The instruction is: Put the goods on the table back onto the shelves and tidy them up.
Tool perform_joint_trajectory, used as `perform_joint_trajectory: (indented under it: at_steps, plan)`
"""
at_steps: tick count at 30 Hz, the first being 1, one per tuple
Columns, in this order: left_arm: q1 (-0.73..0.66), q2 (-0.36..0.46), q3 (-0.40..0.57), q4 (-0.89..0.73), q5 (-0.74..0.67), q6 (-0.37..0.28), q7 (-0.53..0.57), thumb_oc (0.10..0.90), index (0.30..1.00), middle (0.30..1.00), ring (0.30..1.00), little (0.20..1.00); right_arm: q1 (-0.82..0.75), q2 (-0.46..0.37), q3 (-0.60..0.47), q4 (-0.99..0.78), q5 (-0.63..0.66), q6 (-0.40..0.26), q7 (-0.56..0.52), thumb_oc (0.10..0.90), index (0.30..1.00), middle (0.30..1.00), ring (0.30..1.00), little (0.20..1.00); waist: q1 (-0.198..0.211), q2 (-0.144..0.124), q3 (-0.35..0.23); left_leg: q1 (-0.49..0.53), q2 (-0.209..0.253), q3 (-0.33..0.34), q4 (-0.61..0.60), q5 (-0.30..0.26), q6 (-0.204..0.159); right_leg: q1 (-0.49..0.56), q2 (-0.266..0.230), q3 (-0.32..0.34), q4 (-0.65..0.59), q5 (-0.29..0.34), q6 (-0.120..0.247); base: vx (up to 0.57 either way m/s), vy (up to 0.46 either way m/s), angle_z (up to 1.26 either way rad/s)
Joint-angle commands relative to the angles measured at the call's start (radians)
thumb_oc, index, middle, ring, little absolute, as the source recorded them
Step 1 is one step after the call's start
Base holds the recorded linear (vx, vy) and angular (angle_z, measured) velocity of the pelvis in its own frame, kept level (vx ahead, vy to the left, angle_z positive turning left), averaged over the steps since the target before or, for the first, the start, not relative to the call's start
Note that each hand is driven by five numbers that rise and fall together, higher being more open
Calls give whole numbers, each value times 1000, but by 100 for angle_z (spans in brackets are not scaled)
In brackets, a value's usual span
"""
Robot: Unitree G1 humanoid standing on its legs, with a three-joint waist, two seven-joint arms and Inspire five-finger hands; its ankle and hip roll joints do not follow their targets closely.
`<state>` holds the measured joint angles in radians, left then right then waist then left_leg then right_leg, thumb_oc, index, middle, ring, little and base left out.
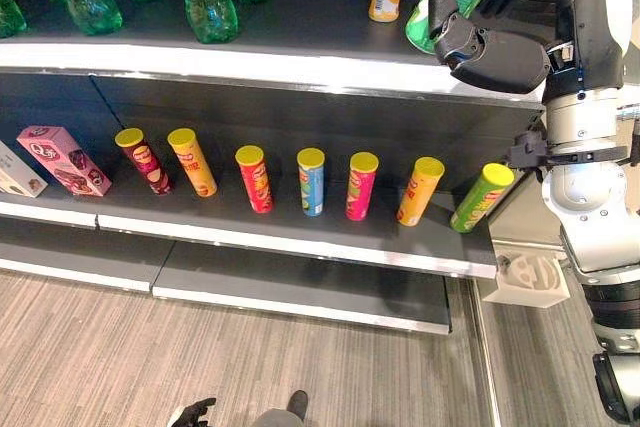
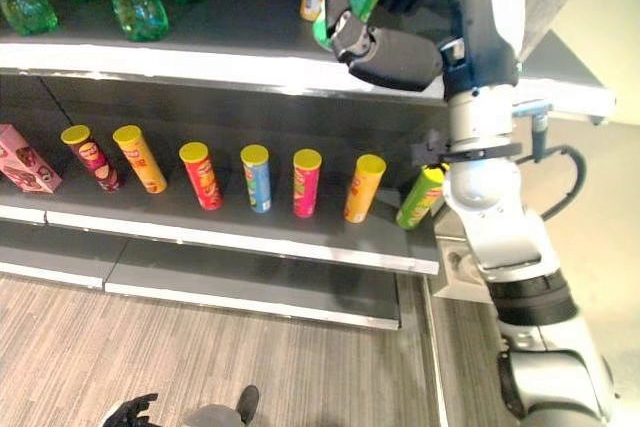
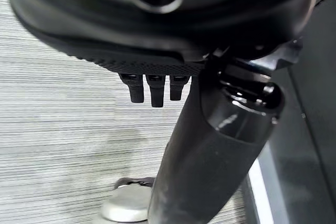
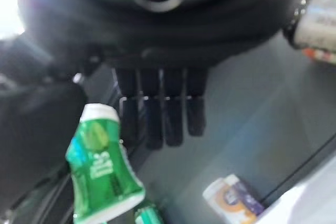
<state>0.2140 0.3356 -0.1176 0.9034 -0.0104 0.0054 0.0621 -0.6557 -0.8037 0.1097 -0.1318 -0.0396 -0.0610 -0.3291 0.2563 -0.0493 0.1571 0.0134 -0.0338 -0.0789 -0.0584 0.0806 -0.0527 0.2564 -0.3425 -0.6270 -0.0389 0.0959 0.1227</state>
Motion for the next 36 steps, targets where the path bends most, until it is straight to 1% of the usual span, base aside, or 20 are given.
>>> perform_joint_trajectory:
  at_steps: [1,3,5,7,8,9,10,11,12,13,14,15,19,29,36]
  plan:
    - [-21,26,-53,13,33,-29,30,800,900,900,900,900,-111,-33,-12,-9,-37,-25,-40,400,300,300,300,300,6,27,-125,31,68,47,-29,-114,-40,-115,-30,22,7,16,121,-12,118,-18]
    - [-14,28,-46,5,28,-29,32,800,900,900,900,900,-125,-28,14,11,-46,-17,-40,400,300,300,300,300,12,16,-124,32,53,54,-29,-119,-27,-131,-46,31,5,39,129,-29,133,-21]
    - [-13,32,-45,3,27,-31,32,800,900,900,900,900,-139,-24,33,26,-49,-12,-37,400,300,300,300,300,18,8,-115,24,39,65,-29,-104,-14,-152,-63,24,10,67,124,-89,115,-17]
    - [-11,33,-41,-2,25,-30,31,800,900,900,900,900,-165,-32,59,50,-66,-5,-37,400,300,300,300,300,24,6,-109,28,32,73,-29,-104,0,-172,-75,39,45,61,124,-44,79,-20]
    - [-15,43,-40,-2,28,-29,30,800,900,900,900,900,-170,-34,69,64,-63,-3,-36,400,300,300,300,300,23,5,-103,30,33,71,-29,-104,5,-185,-73,59,90,45,117,-36,28,-27]
    - [-20,55,-33,-9,17,-28,36,800,900,900,900,900,-174,-41,72,69,-60,-1,-35,400,300,300,300,300,5,7,-82,33,37,61,-29,-99,10,-222,-44,157,131,32,104,-79,-12,-14]
    - [-27,64,-31,-22,2,-31,37,800,900,900,900,900,-193,-54,82,76,-59,-1,-38,400,300,300,300,300,-7,13,-66,28,38,55,-29,-88,13,-256,-19,224,128,35,99,-63,-75,5]
    - [-28,75,-31,-24,1,-32,36,800,900,900,900,900,-205,-61,85,85,-47,-2,-44,400,300,300,300,300,-13,14,-61,27,43,38,-29,-83,11,-263,20,307,89,2,93,-15,-97,27]
    - [-29,77,-29,-24,1,-31,36,800,900,900,900,900,-211,-65,89,92,-43,-2,-46,400,300,300,300,300,-13,9,-65,24,43,30,-29,-81,8,-254,31,321,62,2,94,34,-83,32]
    - [-29,77,-28,-24,1,-31,36,800,900,900,900,900,-211,-65,89,93,-43,-2,-46,400,300,300,300,300,-14,10,-65,25,43,29,-29,-81,8,-253,31,320,61,3,94,81,-113,32]
    - [-25,73,-22,-16,-4,-28,36,800,900,900,900,900,-217,-71,93,98,-39,5,-44,400,300,300,300,300,-12,2,-75,28,53,25,-28,-87,-3,-217,45,311,20,3,95,68,-111,21]
    - [-23,69,-21,-8,-6,-27,37,800,900,900,900,900,-218,-71,94,101,-35,5,-43,400,300,300,300,300,-13,-2,-82,24,56,23,-28,-80,-6,-206,48,300,1,8,96,69,-112,23]
    - [-6,58,-26,3,1,-20,33,800,900,900,900,900,-220,-63,96,119,-19,5,-41,400,300,300,300,300,-11,-7,-102,26,76,4,-29,-77,-22,-169,64,274,-35,1,90,67,-94,46]
    - [-14,45,-52,17,4,-10,38,800,900,900,900,900,-269,-66,109,177,-5,13,-58,400,300,300,300,300,-5,-10,-110,22,77,-36,-28,-76,-28,-131,63,201,-34,-16,83,31,-29,17]
    - [-28,50,-72,29,6,-10,43,800,900,900,900,900,-319,-74,126,248,5,19,-82,400,300,300,300,300,6,-23,-110,13,74,-54,-29,-75,-28,-125,58,171,-31,-15,85,14,8,13]
